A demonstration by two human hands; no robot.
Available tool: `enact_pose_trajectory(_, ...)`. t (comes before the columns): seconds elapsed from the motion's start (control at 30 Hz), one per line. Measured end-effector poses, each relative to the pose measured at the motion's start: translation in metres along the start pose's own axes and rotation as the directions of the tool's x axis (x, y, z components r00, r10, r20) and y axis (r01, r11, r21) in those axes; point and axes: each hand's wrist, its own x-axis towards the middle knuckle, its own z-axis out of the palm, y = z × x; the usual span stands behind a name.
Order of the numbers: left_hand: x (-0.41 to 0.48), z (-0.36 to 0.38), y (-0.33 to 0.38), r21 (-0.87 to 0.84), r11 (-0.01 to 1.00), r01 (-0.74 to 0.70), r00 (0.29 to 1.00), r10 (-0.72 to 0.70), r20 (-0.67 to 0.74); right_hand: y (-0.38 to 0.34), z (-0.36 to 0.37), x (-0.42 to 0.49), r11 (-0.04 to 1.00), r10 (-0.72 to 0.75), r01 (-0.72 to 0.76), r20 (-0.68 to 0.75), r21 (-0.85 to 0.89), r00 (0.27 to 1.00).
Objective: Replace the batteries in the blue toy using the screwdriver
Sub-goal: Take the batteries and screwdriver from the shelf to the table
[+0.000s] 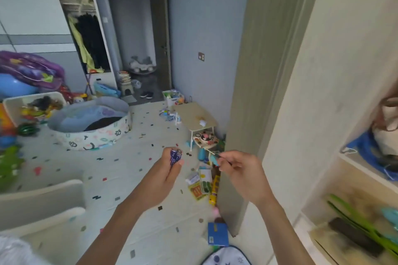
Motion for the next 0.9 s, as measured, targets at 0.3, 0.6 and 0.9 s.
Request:
enact_pose_trajectory(0.3, 0.037, -0.122, -0.134, 0.042, 0.993, 0.113, 0.984, -0.106, -0.143, -0.032, 0.171, 0.112, 0.997, -0.078, 0.077, 0.121, 0.013, 0.99)
enact_pose_trajectory(0.6, 0.162, -0.184, -0.265, 0.035, 0.976, 0.215, 0.957, -0.203, -0.209, -0.003, 0.307, 0.294, 0.993, -0.109, 0.096, 0.185, 0.073, 0.977)
enact_pose_trajectory(0.9, 0.331, -0.265, -0.38, 0.042, 0.94, 0.337, 0.909, -0.314, -0.275, 0.009, 0.425, 0.506, 0.98, -0.194, 0.2, 0.25, 0.003, 0.949)
